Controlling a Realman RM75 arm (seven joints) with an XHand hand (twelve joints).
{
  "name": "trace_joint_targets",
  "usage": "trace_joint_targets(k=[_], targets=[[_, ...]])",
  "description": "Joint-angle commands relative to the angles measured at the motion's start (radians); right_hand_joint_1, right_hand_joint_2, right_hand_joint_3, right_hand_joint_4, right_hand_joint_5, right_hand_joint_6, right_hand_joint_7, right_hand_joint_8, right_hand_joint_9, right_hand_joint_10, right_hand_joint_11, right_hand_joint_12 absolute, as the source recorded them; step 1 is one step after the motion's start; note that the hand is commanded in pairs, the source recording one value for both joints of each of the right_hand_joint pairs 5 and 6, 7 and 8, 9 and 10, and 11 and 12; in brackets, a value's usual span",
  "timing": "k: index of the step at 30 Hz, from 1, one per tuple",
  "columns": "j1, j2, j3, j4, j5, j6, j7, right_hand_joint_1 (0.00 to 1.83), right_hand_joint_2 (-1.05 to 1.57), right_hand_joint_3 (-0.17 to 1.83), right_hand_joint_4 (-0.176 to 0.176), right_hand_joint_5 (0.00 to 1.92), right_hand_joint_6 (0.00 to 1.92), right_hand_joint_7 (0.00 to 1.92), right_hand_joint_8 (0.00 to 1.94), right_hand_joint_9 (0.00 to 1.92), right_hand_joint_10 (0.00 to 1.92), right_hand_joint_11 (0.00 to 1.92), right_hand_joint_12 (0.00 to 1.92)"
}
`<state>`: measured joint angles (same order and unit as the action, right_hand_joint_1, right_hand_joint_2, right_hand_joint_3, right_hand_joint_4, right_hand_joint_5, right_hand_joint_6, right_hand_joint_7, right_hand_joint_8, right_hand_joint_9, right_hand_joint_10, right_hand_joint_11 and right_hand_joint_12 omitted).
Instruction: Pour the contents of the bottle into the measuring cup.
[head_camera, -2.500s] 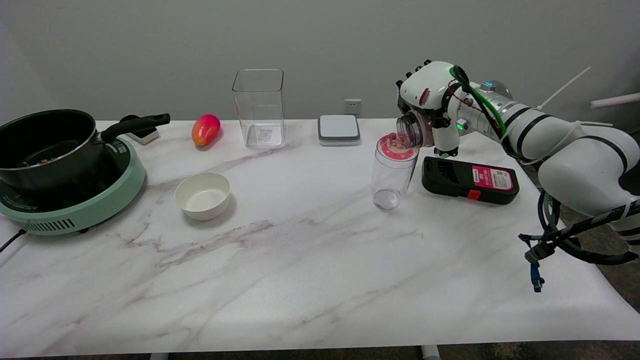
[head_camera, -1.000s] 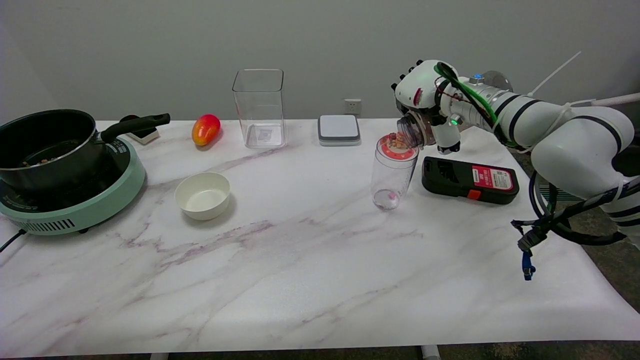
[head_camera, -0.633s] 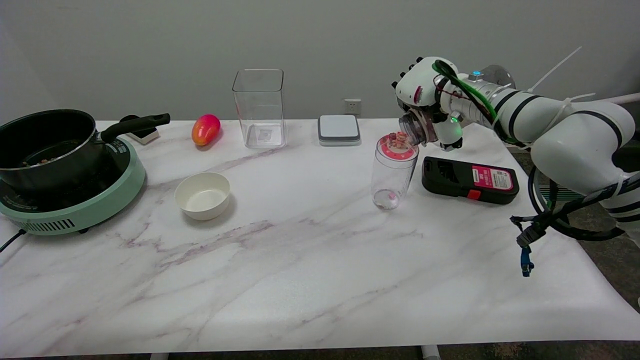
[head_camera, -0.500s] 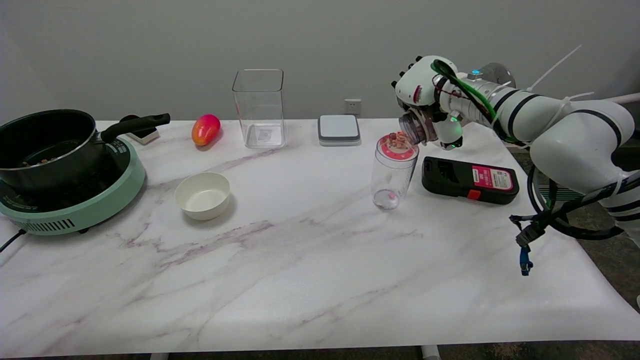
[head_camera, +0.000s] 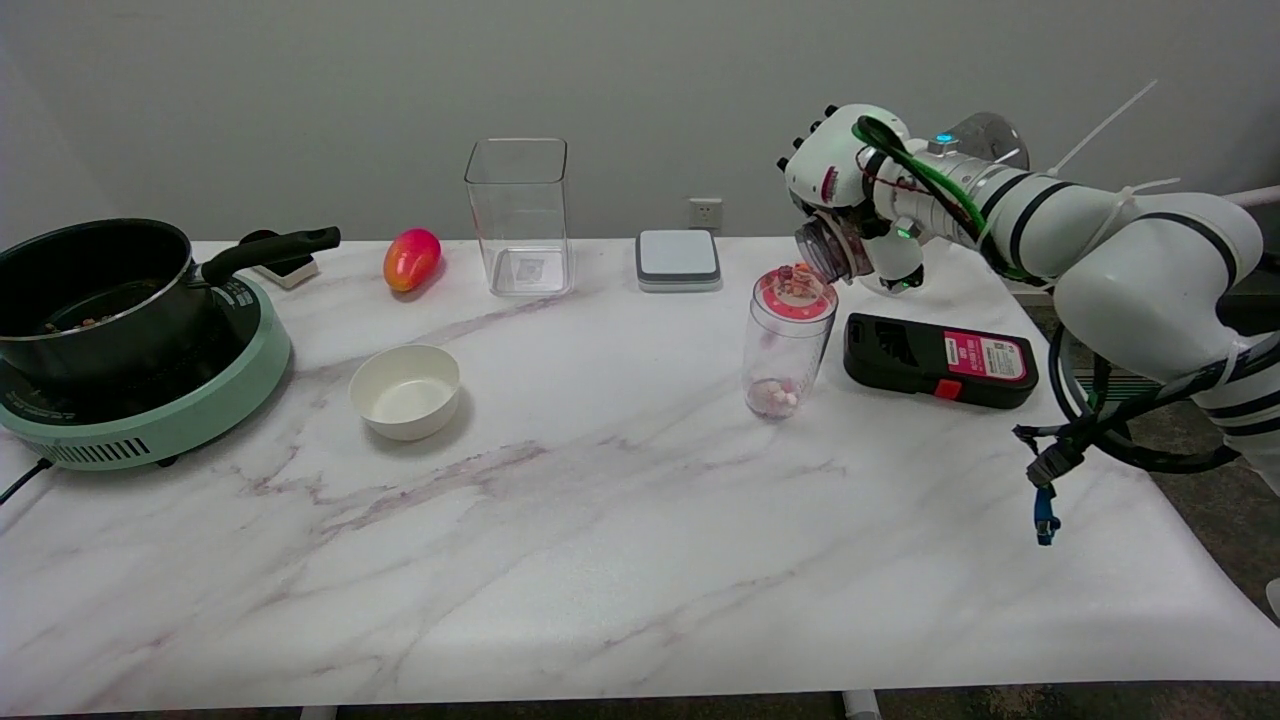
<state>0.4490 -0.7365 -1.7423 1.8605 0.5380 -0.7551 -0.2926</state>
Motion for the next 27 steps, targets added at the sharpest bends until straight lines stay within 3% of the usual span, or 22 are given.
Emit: trace_joint_targets(k=[1,19,27], targets=[[0.018,-0.005,-0.035,0.002,-0.041,-0.004,-0.007,1.50,0.02,1.66,0.000,1.10,1.10,1.34,1.34,1.24,1.24,0.99,0.99],[0.028,-0.008,-0.061,0.002,-0.054,-0.013,-0.050,1.49,0.07,1.61,0.000,1.13,1.13,1.35,1.35,1.25,1.25,1.00,1.00],[-0.003,-0.021,-0.127,0.000,-0.167,-0.004,-0.025,1.49,0.09,1.59,0.000,1.14,1.14,1.36,1.36,1.25,1.25,1.01,1.01]])
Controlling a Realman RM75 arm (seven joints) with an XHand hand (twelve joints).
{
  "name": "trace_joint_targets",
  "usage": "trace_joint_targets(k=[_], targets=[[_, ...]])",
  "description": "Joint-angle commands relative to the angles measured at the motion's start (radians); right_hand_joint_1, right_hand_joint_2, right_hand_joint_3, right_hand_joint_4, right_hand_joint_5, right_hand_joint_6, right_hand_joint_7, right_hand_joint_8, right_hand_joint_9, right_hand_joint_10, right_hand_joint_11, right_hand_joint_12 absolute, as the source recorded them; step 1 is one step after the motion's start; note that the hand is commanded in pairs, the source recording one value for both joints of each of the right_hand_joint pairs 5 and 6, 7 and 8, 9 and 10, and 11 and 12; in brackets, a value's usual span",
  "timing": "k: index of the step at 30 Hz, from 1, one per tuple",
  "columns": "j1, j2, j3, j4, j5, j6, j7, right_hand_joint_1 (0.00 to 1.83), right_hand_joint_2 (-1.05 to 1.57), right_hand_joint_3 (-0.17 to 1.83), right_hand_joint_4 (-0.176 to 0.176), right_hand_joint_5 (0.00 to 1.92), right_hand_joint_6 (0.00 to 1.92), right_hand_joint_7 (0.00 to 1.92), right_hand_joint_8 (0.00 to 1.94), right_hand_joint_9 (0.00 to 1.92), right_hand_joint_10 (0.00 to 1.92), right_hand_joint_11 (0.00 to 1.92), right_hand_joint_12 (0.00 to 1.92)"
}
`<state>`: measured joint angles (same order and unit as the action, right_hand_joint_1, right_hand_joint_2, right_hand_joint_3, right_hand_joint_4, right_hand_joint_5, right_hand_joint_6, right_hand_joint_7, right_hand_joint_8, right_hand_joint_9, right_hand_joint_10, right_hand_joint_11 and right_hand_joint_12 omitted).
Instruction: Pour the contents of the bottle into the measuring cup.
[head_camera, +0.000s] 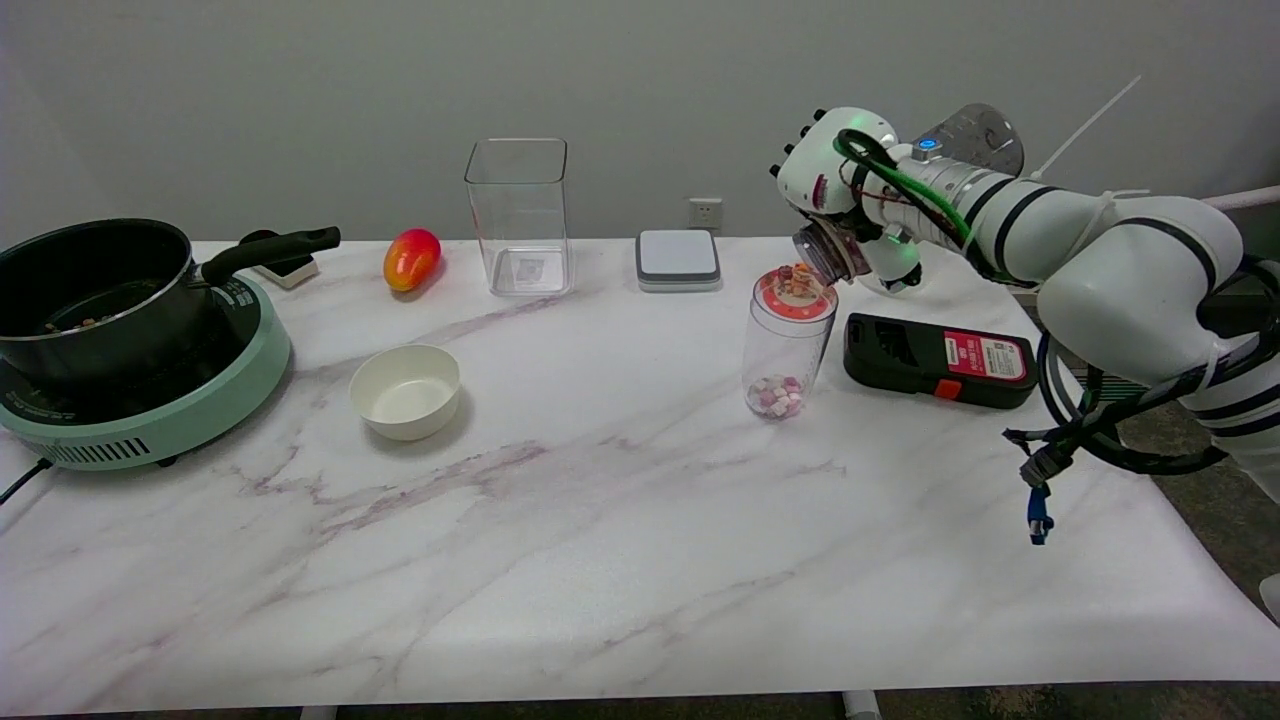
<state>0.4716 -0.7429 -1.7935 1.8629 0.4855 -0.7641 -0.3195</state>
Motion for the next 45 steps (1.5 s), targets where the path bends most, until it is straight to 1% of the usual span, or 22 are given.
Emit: trace_joint_targets(k=[1,5,21,41,45], targets=[[-0.027,-0.021,-0.076,-0.003,-0.119,0.005,0.002,1.49,0.09,1.58,0.000,1.14,1.14,1.36,1.36,1.25,1.25,1.01,1.01],[-0.044,-0.034,-0.069,0.000,-0.146,-0.002,0.002,1.49,0.11,1.57,0.000,1.15,1.15,1.37,1.37,1.25,1.25,1.01,1.01],[-0.040,-0.034,-0.065,0.004,-0.160,0.001,-0.002,1.49,0.12,1.56,0.000,1.15,1.15,1.37,1.37,1.25,1.25,1.01,1.01],[0.003,-0.034,-0.079,0.003,-0.149,0.020,-0.013,1.49,0.14,1.54,0.000,1.15,1.15,1.37,1.37,1.26,1.26,1.01,1.01],[0.023,-0.034,-0.079,0.004,-0.120,0.015,-0.052,1.49,0.14,1.54,0.000,1.15,1.15,1.37,1.37,1.26,1.26,1.01,1.01]])
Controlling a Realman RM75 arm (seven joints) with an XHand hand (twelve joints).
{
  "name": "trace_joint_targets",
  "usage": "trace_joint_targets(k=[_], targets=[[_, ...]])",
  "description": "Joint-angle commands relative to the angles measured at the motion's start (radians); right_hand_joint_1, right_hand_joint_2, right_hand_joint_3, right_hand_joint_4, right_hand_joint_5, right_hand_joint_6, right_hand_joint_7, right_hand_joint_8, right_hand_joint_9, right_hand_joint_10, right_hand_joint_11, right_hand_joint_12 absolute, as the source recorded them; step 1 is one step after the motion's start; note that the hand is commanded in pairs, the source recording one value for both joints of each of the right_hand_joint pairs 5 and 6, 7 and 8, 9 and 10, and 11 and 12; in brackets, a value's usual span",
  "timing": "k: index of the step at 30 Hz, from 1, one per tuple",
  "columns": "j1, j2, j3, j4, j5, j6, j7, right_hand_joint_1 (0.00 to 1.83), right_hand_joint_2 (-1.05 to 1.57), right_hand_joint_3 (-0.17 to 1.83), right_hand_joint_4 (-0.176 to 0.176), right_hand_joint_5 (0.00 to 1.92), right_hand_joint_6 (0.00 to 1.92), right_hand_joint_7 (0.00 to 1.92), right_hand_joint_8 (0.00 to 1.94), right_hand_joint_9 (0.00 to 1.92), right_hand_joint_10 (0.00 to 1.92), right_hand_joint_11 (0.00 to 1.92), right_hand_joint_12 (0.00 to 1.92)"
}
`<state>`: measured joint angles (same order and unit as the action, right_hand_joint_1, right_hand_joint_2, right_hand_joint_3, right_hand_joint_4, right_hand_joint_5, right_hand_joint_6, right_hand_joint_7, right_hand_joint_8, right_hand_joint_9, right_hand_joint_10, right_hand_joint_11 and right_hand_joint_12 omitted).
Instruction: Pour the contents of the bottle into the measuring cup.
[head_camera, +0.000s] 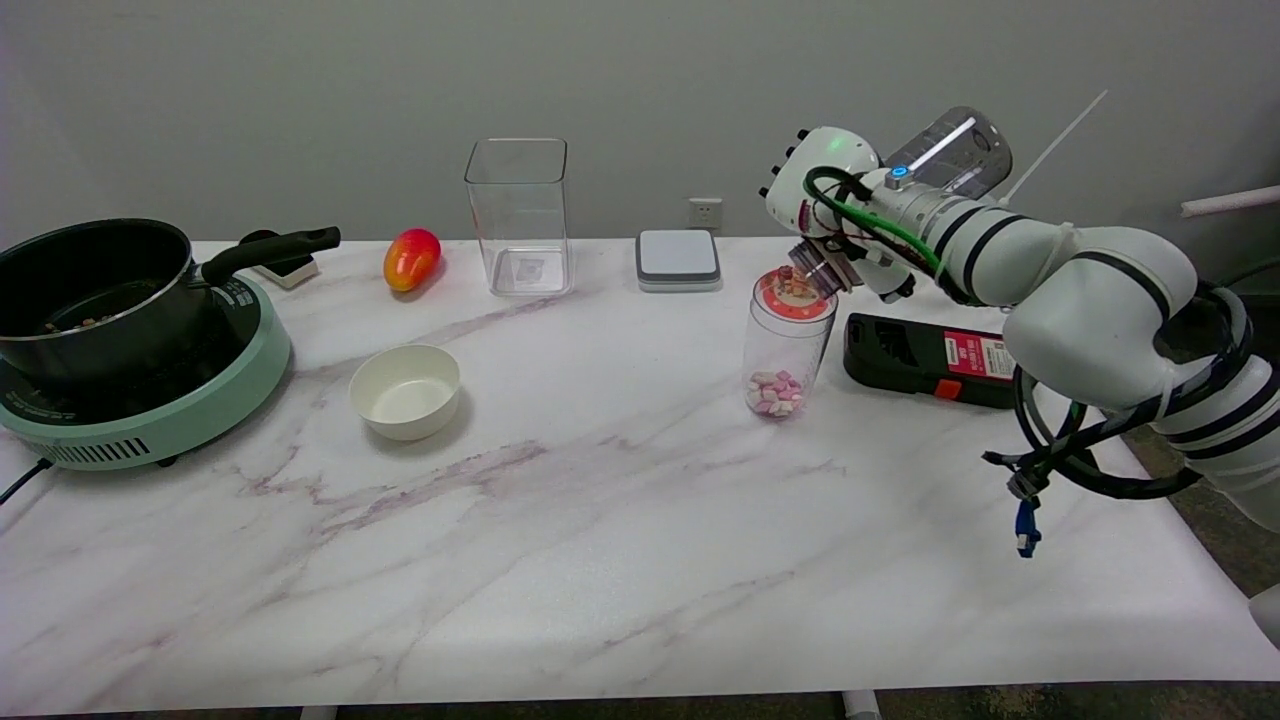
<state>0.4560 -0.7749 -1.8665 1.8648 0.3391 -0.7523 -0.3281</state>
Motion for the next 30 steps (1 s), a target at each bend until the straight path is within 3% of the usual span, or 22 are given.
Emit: trace_joint_targets(k=[1,20,30], targets=[[0.043,-0.002,-0.005,0.004,0.032,0.002,-0.057,1.49,0.14,1.54,0.000,1.15,1.15,1.37,1.37,1.26,1.26,1.01,1.01],[0.068,-0.002,-0.003,0.012,0.087,0.013,-0.193,1.48,0.16,1.52,0.000,1.15,1.15,1.37,1.37,1.26,1.26,1.01,1.01],[0.049,0.001,0.003,0.012,0.099,0.031,-0.247,1.47,0.29,1.40,0.000,1.22,1.22,1.41,1.41,1.29,1.29,1.05,1.05]])
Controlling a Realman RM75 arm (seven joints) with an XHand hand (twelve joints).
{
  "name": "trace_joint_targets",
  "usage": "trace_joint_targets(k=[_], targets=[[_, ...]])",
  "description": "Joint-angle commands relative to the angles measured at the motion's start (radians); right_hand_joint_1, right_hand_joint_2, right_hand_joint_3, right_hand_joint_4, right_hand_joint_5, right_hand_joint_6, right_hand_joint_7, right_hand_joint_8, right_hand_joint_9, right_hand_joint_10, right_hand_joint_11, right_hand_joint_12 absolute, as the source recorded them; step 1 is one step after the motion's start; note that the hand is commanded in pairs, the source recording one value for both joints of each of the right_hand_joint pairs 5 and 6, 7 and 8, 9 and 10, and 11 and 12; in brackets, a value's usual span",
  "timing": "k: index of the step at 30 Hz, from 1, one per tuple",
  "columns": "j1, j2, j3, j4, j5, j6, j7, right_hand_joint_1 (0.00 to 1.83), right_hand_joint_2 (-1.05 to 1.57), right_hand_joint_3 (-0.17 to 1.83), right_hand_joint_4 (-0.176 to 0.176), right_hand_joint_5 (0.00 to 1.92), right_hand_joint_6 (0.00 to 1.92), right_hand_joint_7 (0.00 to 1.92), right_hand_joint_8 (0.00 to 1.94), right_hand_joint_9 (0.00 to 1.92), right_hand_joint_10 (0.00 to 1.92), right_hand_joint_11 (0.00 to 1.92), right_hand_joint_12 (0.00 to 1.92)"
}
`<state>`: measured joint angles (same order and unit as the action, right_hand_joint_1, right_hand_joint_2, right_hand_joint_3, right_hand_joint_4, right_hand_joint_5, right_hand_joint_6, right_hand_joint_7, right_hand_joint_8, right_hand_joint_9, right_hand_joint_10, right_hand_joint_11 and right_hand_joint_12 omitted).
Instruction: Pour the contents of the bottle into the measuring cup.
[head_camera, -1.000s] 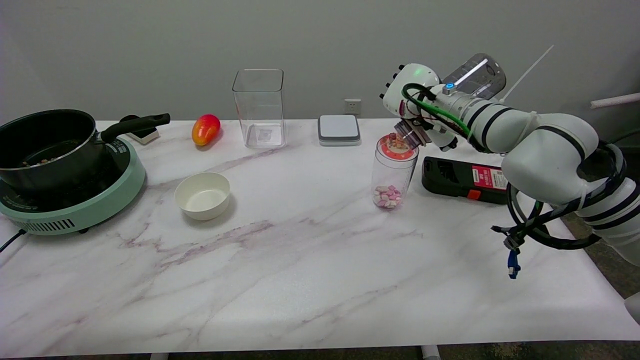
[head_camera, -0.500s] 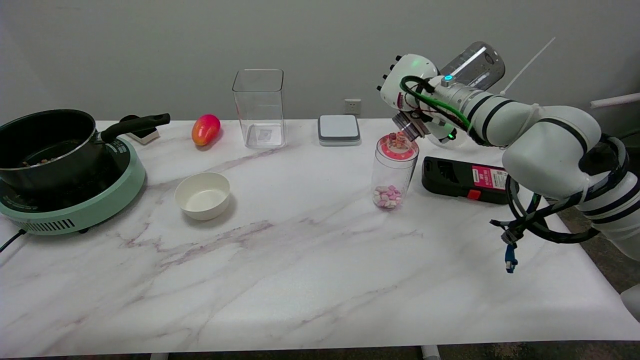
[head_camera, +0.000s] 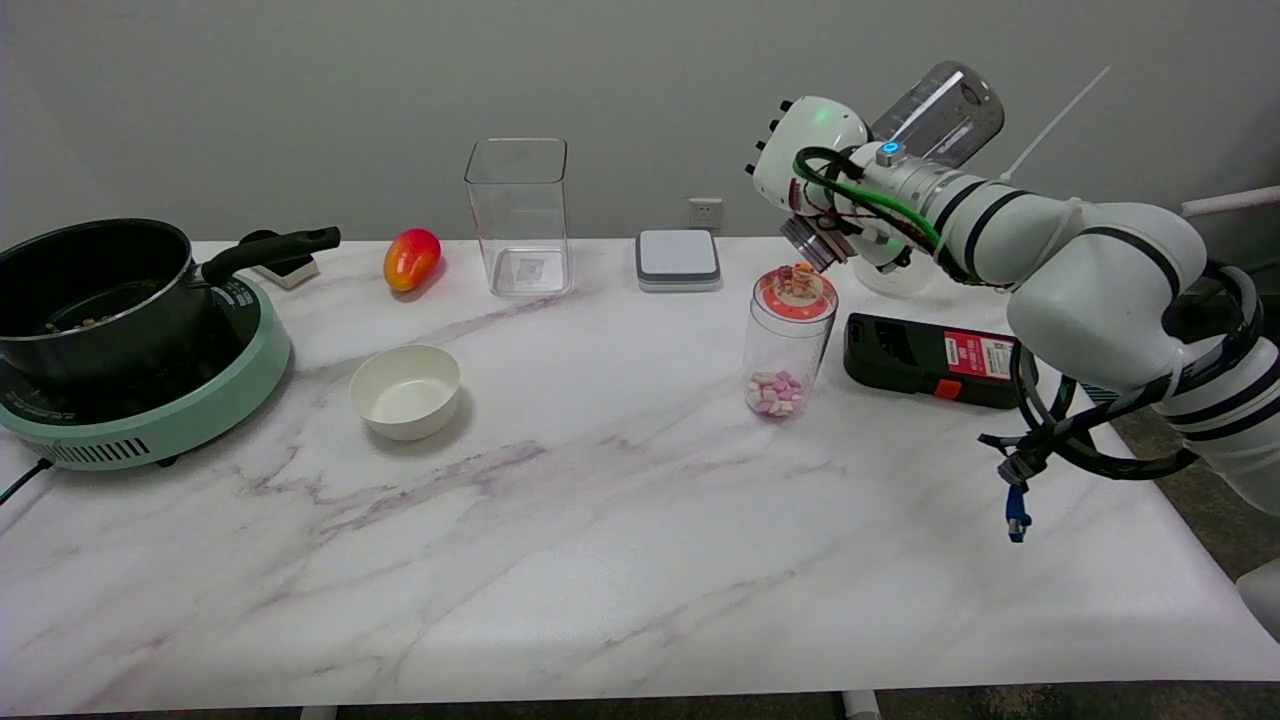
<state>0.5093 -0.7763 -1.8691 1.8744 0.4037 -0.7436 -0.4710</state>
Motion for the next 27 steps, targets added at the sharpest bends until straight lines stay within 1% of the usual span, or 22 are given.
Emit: trace_joint_targets(k=[1,11,27], targets=[[-0.006,0.003,0.008,0.002,0.036,0.022,-0.110,1.47,0.31,1.38,0.000,1.23,1.23,1.41,1.41,1.29,1.29,1.05,1.05],[-0.055,0.007,0.017,0.002,0.033,0.058,-0.128,1.46,0.36,1.32,0.000,1.24,1.24,1.42,1.42,1.30,1.30,1.07,1.07],[-0.055,0.008,0.018,0.004,0.065,0.067,-0.152,1.45,0.45,1.24,0.000,1.27,1.27,1.44,1.44,1.31,1.31,1.08,1.08]])
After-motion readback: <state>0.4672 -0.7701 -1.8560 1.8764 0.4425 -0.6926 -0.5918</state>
